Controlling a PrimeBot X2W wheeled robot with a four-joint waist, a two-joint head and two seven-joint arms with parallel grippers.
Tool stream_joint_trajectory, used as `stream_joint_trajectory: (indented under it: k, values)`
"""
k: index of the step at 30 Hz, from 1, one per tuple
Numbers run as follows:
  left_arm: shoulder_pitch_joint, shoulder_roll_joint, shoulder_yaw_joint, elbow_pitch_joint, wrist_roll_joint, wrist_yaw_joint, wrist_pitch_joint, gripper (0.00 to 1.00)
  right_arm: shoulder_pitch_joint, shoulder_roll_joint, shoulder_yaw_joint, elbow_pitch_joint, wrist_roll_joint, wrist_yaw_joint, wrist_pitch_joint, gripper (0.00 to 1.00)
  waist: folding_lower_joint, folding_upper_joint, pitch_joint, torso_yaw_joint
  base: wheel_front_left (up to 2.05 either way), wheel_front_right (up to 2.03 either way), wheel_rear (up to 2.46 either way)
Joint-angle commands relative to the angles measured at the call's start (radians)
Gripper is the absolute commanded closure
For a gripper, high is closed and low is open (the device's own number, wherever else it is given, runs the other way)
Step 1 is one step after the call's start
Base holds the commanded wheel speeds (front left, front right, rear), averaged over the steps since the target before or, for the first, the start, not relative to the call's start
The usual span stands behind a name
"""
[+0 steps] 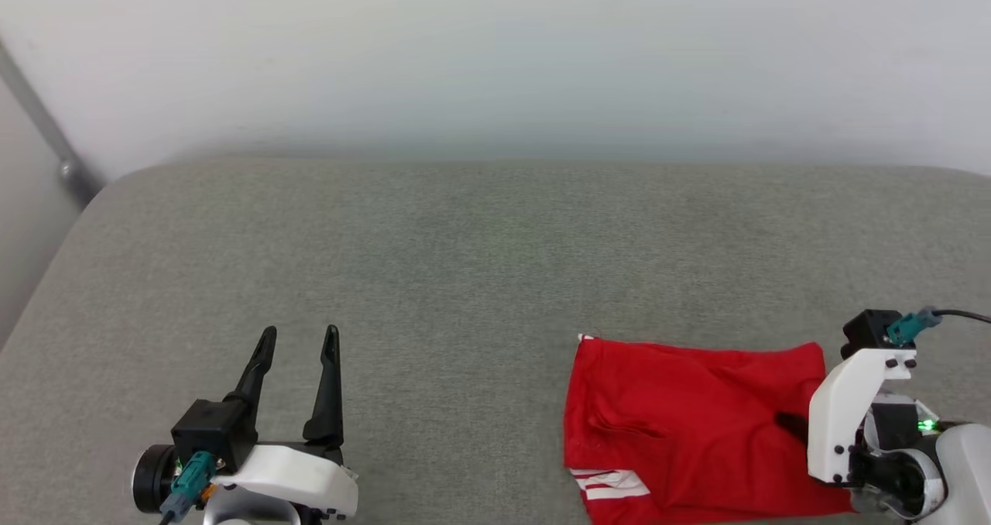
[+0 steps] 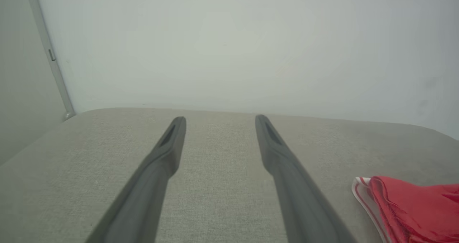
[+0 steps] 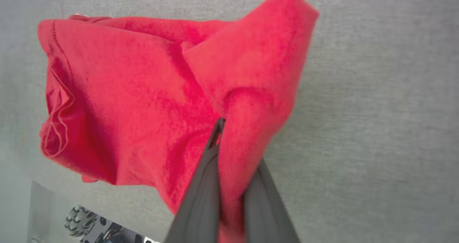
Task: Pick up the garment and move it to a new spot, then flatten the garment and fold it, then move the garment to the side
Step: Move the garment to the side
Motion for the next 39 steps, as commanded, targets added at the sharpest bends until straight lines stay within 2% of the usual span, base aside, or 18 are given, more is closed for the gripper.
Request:
stream_joint_trajectory:
  k: [1,7,11,16,23,27,31,36,37,39]
  values:
    - [0.014,-0.001,0.003,-0.007,0.003,0.001,-0.002,0.00,-0.019,-0.017,0.010,-0.012,-0.039,0.000,-0.018,1.00,-0.0001,0.0000,-0.013,-0.052,0.00,0.00,0.00]
    - [0.025,-0.011,0.014,-0.037,0.005,0.005,-0.002,0.00,-0.062,-0.087,0.041,-0.051,-0.171,0.000,-0.025,1.00,-0.0001,0.0000,0.016,-0.182,0.00,0.00,0.00]
    - [-0.028,-0.010,0.014,-0.067,0.020,-0.011,-0.002,0.00,-0.115,-0.108,0.020,-0.061,-0.208,0.000,-0.032,1.00,-0.0001,0.0000,0.100,-0.263,0.00,0.00,0.00]
    - [-0.117,0.001,-0.001,-0.094,0.043,-0.043,-0.002,0.00,-0.193,-0.131,-0.048,-0.046,-0.267,0.000,-0.086,1.00,-0.0001,0.0000,0.232,-0.329,0.00,0.00,0.00]
    - [-0.304,0.038,-0.043,-0.130,0.091,-0.107,0.028,0.00,-0.300,-0.167,-0.238,0.000,-0.387,0.000,-0.204,1.00,-0.0001,0.0000,0.448,-0.339,0.00,0.00,0.00]
    - [-0.380,0.055,-0.053,-0.156,0.111,-0.124,0.045,0.00,-0.367,-0.165,-0.355,0.038,-0.461,-0.001,-0.271,1.00,-0.0001,0.0000,0.538,-0.336,0.00,0.00,0.00]
    - [-0.421,0.068,-0.054,-0.177,0.121,-0.135,0.049,0.00,-0.425,-0.143,-0.455,0.064,-0.527,-0.001,-0.350,1.00,-0.0001,0.0000,0.602,-0.326,0.00,0.00,0.00]
    - [-0.450,0.082,-0.058,-0.200,0.125,-0.144,0.056,0.00,-0.485,-0.084,-0.580,0.098,-0.576,-0.001,-0.441,1.00,-0.0001,0.0000,0.657,-0.312,0.00,0.00,0.00]
    - [-0.453,0.085,-0.057,-0.201,0.125,-0.146,0.056,0.00,-0.492,-0.073,-0.590,0.110,-0.588,-0.001,-0.455,0.93,-0.0001,0.0000,0.663,-0.311,0.00,0.00,0.00]
    - [-0.461,0.092,-0.057,-0.198,0.124,-0.149,0.060,0.00,-0.507,-0.063,-0.608,0.136,-0.611,-0.001,-0.488,0.22,-0.0001,0.0000,0.668,-0.310,0.00,0.00,0.00]
